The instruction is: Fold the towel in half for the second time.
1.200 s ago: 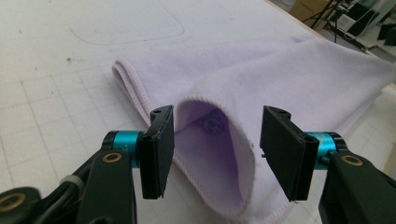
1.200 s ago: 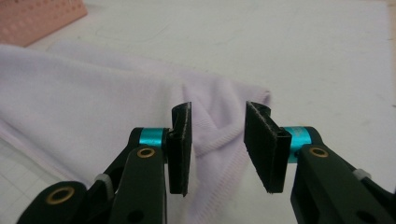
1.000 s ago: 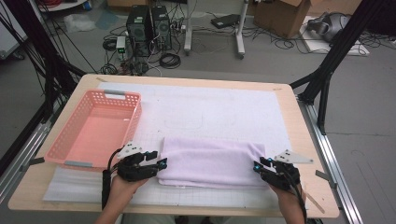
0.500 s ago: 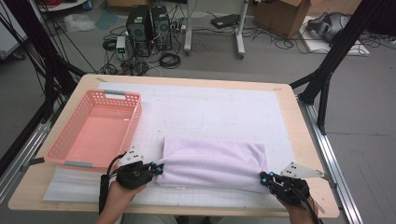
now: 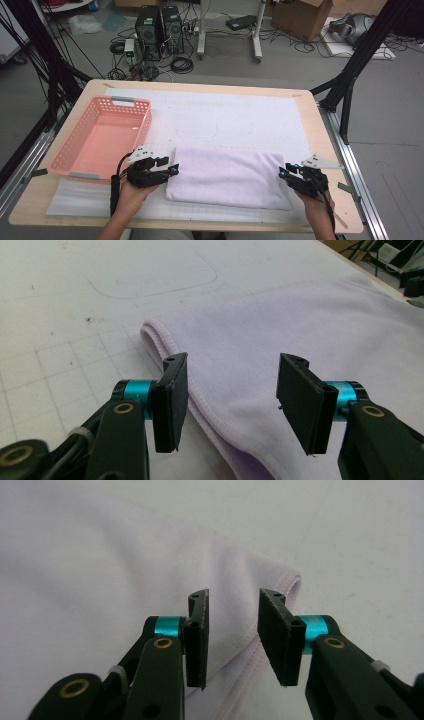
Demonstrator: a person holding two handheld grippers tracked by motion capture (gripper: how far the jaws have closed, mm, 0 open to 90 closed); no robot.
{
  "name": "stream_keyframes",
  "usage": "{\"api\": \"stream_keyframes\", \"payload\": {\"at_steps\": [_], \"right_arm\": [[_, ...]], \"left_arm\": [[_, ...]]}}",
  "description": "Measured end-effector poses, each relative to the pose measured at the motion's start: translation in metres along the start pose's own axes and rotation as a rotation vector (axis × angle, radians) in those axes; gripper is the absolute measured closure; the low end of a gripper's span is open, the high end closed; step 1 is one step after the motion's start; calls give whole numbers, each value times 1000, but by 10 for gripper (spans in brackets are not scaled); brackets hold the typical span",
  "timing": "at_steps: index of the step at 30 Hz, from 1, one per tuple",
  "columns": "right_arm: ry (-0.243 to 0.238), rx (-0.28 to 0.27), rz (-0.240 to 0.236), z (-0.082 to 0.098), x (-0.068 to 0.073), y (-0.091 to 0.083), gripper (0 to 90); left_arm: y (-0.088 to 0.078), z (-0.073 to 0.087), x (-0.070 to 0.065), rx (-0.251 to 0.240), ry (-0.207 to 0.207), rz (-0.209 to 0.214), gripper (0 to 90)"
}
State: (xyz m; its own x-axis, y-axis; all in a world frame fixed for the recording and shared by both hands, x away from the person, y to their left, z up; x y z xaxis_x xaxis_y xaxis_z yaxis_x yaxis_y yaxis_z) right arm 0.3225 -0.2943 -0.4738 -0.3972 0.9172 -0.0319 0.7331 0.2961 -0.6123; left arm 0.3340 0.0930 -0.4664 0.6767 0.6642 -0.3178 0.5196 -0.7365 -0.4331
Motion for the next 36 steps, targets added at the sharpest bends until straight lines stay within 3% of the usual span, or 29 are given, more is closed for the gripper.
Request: {"api": "stream_keyframes", "payload": {"at_steps": [2,3,4,6,11,12,13,15,19,26,27,29,30,32,33,36], "right_arm": [[-14,29,2,-1,-1,15,655],[-23,46,2,-2,-2,22,706],[-44,79,20,-2,-4,31,831],[-77,86,37,-5,-8,39,874],[-101,10,193,-23,-28,42,869],[-93,-1,216,-24,-31,43,833],[-77,3,238,-24,-35,45,740],[-22,1,213,-22,-36,44,632],[24,-40,153,-21,-35,27,575],[81,21,72,-9,-35,38,501],[76,27,72,-9,-34,39,529],[57,45,65,-7,-32,40,612],[54,51,58,-6,-31,40,665],[46,59,32,-5,-30,40,777],[41,61,27,-5,-28,40,815],[10,53,46,-7,-27,40,834]], "left_arm": [[3,-2,2,0,-6,1,465],[5,-2,4,5,-6,-1,465],[6,-3,5,2,-10,-1,465],[8,-4,6,1,-14,-2,465],[12,-1,13,16,-28,-24,462],[12,0,15,18,-32,-33,460],[12,0,16,16,-39,-40,457],[11,0,18,14,-41,-46,451],[16,-1,22,25,-52,-62,443],[41,-3,32,67,-88,-96,427],[44,1,35,93,-102,-109,434],[45,0,34,88,-87,-99,489],[45,1,32,96,-90,-83,591],[46,1,29,98,-47,-88,692],[44,-2,28,90,-34,-99,789],[42,-10,28,59,-37,-110,805]]}}
Point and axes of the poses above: each handheld gripper's, and its own axes: y roughly forward along the jaws, z roughly out of its underside, x roughly to its left, the point moved 8 cm from there along y, roughly forward along the jaws, and after that the axes turned 7 degrees about z, right-handed, at the moved point
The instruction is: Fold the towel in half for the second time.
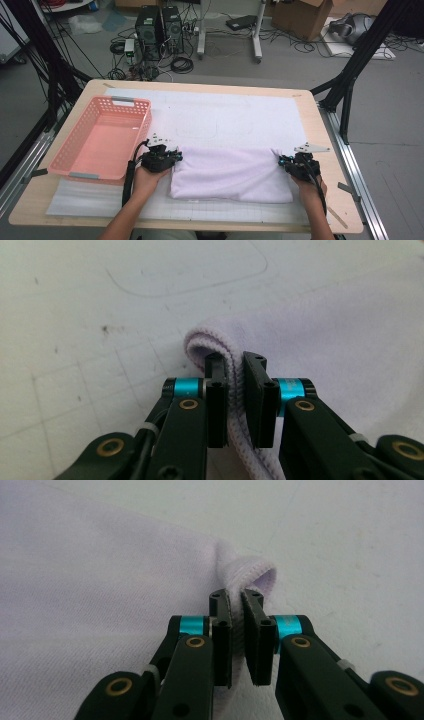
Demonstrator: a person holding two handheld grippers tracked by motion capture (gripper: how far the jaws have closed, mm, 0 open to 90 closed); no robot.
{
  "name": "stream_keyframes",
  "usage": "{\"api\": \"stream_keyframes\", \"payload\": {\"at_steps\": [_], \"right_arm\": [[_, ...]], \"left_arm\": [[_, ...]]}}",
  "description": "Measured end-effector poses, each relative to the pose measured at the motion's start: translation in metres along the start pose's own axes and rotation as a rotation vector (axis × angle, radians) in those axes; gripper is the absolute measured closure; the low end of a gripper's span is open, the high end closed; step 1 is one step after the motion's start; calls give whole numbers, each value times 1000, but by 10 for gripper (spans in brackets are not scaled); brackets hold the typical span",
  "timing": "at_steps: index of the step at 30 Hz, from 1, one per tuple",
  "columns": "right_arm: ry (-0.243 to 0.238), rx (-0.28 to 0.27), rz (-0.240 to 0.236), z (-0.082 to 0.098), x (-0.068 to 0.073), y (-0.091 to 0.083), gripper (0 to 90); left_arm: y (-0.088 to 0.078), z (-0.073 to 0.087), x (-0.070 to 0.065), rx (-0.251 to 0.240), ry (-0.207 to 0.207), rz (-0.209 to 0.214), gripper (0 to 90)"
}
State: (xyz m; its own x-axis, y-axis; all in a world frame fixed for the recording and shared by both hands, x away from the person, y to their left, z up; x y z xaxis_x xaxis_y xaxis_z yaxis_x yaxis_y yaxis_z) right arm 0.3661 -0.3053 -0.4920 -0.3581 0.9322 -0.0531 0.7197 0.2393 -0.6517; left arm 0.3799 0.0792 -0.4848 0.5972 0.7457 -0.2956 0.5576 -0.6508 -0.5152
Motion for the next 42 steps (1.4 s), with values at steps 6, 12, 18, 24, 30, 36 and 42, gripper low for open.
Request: {"api": "stream_keyframes", "payload": {"at_steps": [6,12,18,24,30,36,42], "right_arm": [[30,-19,33,-4,-3,0,797],[52,-23,15,-2,-4,-4,751],[48,-16,2,0,-4,-4,761],[18,-24,7,-2,0,-5,842],[39,-69,32,-10,-4,-6,851],[85,-81,75,-13,-11,2,817],[160,-98,41,-11,-16,-9,579]], "left_arm": [[-1,-12,4,-35,-32,-20,778],[-2,-5,5,11,-15,-16,712],[0,4,4,55,23,-15,783],[-3,-2,1,-2,54,0,855],[-5,-16,10,-81,-18,-14,859],[8,-14,20,-49,-86,-65,851],[2,-10,20,-9,-97,-64,469]]}}
Point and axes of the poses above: each handheld gripper's, and its own axes: y roughly forward along the jaws, z roughly out of its underside, x roughly to its left, the point moved 8 cm from there along y, roughly forward along the jaws, and after that the axes turned 7 degrees about z, right-handed, at the moved point
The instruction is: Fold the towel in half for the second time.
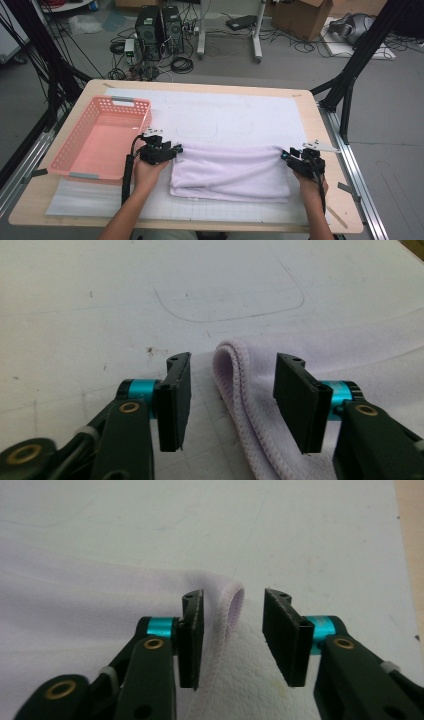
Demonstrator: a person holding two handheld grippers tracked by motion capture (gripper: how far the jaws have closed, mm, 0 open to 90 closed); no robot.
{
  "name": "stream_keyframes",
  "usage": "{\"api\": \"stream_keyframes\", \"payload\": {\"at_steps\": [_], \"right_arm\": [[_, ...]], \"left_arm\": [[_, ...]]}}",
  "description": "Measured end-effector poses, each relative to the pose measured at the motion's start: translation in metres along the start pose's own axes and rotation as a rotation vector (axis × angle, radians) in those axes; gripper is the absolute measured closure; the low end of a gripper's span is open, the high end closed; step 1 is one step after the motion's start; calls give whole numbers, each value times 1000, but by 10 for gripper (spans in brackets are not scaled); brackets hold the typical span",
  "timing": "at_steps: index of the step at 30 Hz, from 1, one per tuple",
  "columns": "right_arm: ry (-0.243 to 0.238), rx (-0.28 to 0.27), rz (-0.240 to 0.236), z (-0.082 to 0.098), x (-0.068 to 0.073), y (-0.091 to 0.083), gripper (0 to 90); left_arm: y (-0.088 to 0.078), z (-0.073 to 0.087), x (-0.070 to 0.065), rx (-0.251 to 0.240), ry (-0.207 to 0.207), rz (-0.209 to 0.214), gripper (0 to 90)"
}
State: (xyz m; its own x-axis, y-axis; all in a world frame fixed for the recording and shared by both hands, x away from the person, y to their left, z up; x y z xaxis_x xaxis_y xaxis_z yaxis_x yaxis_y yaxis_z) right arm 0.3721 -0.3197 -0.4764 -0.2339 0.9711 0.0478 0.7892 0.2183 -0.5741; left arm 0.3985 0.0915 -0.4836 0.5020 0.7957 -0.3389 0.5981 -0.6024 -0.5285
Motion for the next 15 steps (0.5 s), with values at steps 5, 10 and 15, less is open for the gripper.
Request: {"api": "stream_keyframes", "payload": {"at_steps": [5,10,15], "right_arm": [[-17,74,-79,13,6,0,522],[-62,138,-116,24,20,8,518],[-111,140,-129,23,31,7,806]], "left_arm": [[8,12,-7,91,-3,62,407],[13,15,-17,96,63,76,456],[15,19,-20,49,22,116,785]]}}
Point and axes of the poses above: each handheld gripper's, and its own axes: y roughly forward along the jaws, z roughly out of its underside, x roughly to its left, the point moved 8 cm from there along y, roughly forward along the jaws, and after that the axes turned 7 degrees about z, right-handed, at the moved point
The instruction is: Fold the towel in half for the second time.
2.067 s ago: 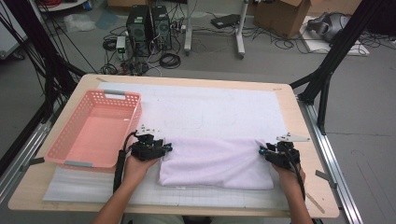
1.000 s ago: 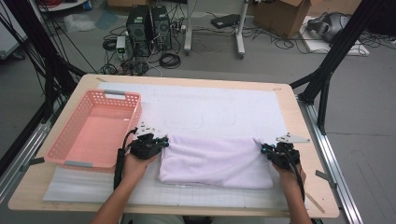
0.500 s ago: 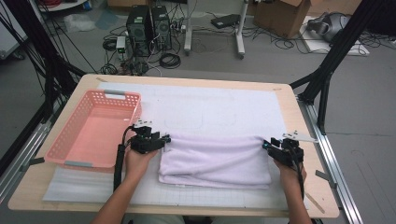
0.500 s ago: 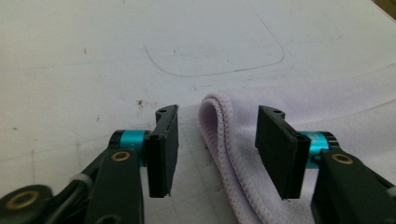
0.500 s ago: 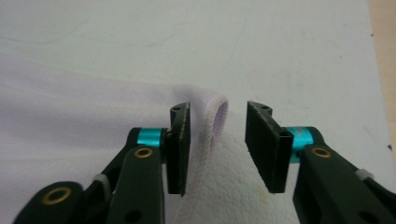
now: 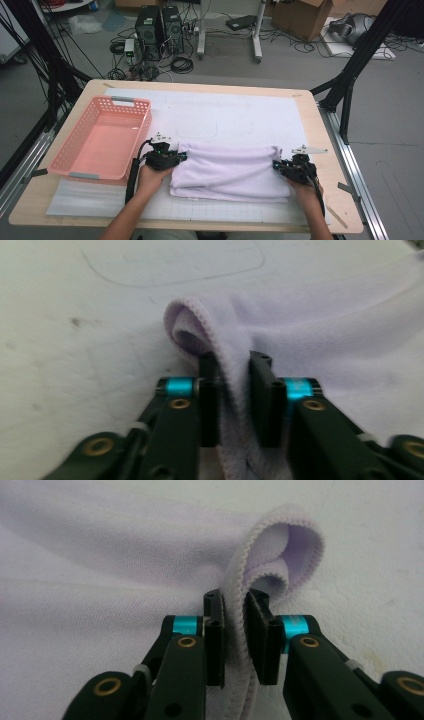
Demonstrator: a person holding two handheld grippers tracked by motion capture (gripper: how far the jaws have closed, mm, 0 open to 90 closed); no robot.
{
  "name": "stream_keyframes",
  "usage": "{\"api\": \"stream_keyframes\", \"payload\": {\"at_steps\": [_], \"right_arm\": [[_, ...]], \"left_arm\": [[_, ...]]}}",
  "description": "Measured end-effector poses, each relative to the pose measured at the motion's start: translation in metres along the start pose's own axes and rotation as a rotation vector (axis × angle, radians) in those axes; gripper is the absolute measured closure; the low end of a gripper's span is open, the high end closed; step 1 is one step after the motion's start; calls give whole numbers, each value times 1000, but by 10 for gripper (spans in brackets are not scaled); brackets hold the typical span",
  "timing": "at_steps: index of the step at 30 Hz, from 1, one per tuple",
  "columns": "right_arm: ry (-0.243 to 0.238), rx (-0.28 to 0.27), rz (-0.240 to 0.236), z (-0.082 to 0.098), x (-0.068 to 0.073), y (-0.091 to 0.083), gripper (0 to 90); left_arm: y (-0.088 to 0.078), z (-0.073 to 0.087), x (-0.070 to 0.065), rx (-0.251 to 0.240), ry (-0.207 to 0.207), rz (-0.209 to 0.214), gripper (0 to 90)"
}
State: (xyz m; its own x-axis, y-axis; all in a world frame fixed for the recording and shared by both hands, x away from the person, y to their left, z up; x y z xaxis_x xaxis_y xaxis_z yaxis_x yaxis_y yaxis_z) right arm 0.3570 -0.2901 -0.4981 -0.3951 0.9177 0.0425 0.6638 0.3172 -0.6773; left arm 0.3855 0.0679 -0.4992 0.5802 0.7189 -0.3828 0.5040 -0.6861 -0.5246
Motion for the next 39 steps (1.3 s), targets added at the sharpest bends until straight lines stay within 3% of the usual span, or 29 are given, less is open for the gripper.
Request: {"api": "stream_keyframes", "payload": {"at_steps": [3,7,12,15,19,21,23,25,30,35,39], "right_arm": [[13,-22,-3,-4,-1,-1,824],[37,-120,22,-20,-8,-5,825],[77,-171,58,-39,-20,3,824],[84,-170,71,-50,-27,11,823],[77,-160,100,-62,-31,23,821],[68,-138,115,-64,-31,28,803],[62,-130,120,-64,-29,29,728],[73,-136,121,-63,-29,26,630],[80,-195,118,-64,-28,2,575],[56,-200,101,-51,-26,-18,560],[54,-196,85,-34,-25,-27,546]], "left_arm": [[-2,-7,1,-36,-8,-1,807],[-5,-29,3,-118,-5,-25,811],[2,-52,13,-155,-3,-53,810],[11,-60,21,-160,-12,-72,810],[22,-59,32,-147,-60,-96,791],[22,-57,32,-131,-64,-92,715],[18,-57,29,-115,-50,-78,591],[11,-59,26,-130,-39,-70,512],[-3,-55,10,-126,12,-32,478],[-10,-43,-1,-106,40,11,460],[-15,-32,-5,-71,85,2,445]]}}
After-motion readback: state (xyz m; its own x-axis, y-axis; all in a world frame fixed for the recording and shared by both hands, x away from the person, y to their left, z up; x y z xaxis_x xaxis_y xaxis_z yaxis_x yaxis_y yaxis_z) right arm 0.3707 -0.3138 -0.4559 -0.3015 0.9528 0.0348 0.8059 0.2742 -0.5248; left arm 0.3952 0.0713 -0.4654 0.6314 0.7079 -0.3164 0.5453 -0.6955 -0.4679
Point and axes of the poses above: each handheld gripper's, and its own axes: y roughly forward along the jaws, z roughly out of its underside, x roughly to its left, the point moved 8 cm from there along y, roughly forward along the jaws, and after that the axes turned 7 degrees about z, right-handed, at the moved point
